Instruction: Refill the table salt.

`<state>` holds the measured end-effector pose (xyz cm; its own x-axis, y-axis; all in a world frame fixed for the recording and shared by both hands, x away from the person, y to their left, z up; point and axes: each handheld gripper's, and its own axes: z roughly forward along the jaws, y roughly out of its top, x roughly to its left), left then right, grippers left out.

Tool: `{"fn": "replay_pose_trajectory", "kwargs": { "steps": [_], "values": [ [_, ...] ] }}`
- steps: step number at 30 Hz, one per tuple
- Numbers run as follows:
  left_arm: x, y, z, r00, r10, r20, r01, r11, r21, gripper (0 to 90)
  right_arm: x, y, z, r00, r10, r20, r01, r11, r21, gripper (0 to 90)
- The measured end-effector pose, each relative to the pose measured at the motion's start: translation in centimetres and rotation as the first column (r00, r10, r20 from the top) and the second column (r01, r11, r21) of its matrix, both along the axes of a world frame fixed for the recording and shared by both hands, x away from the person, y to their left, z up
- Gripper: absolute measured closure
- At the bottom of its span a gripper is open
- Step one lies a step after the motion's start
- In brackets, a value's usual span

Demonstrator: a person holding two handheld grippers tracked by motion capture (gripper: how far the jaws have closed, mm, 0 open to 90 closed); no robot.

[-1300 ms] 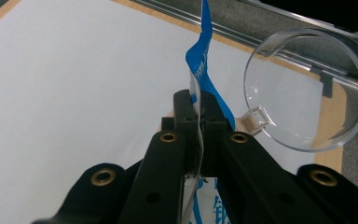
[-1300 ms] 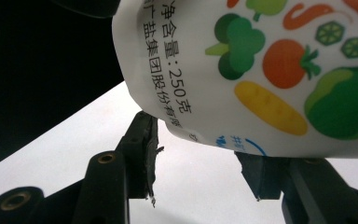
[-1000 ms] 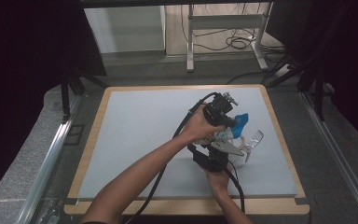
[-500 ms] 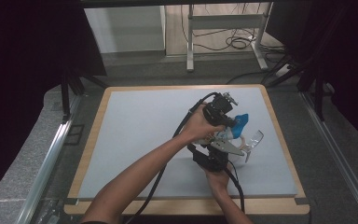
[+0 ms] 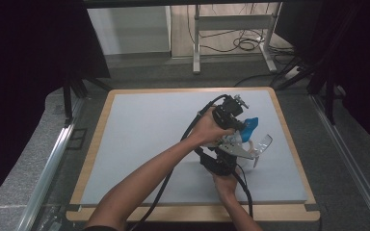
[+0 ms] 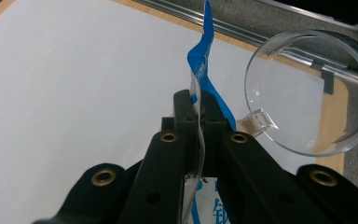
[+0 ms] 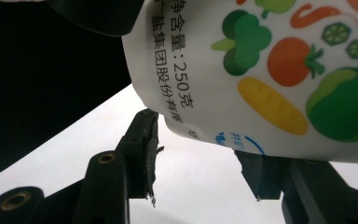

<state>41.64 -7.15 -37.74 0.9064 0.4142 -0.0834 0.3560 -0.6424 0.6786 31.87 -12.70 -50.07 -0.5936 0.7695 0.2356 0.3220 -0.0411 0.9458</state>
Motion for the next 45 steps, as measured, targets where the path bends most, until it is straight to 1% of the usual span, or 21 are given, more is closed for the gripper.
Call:
{"fn": "replay_pose_trajectory", "kwargs": {
  "steps": [1,4,45],
  "values": [
    [0.0,0.01,-0.01,1.0,0.0,0.0,0.0,1.0,0.0,89.4,-0.07,0.06,0.03,1.0,0.003,-0.008,-0.003,1.0,0.003,51.4],
    [0.01,0.09,0.0,1.0,-0.001,0.0,0.001,1.0,0.001,89.3,-0.04,0.09,0.03,1.0,0.001,0.004,-0.001,1.0,-0.002,51.4],
    [-0.02,0.05,-0.35,1.0,-0.002,0.0,0.002,1.0,0.003,89.3,-0.16,0.16,0.15,0.9999,0.005,0.01,-0.005,1.0,0.001,51.4]
  ]
}}
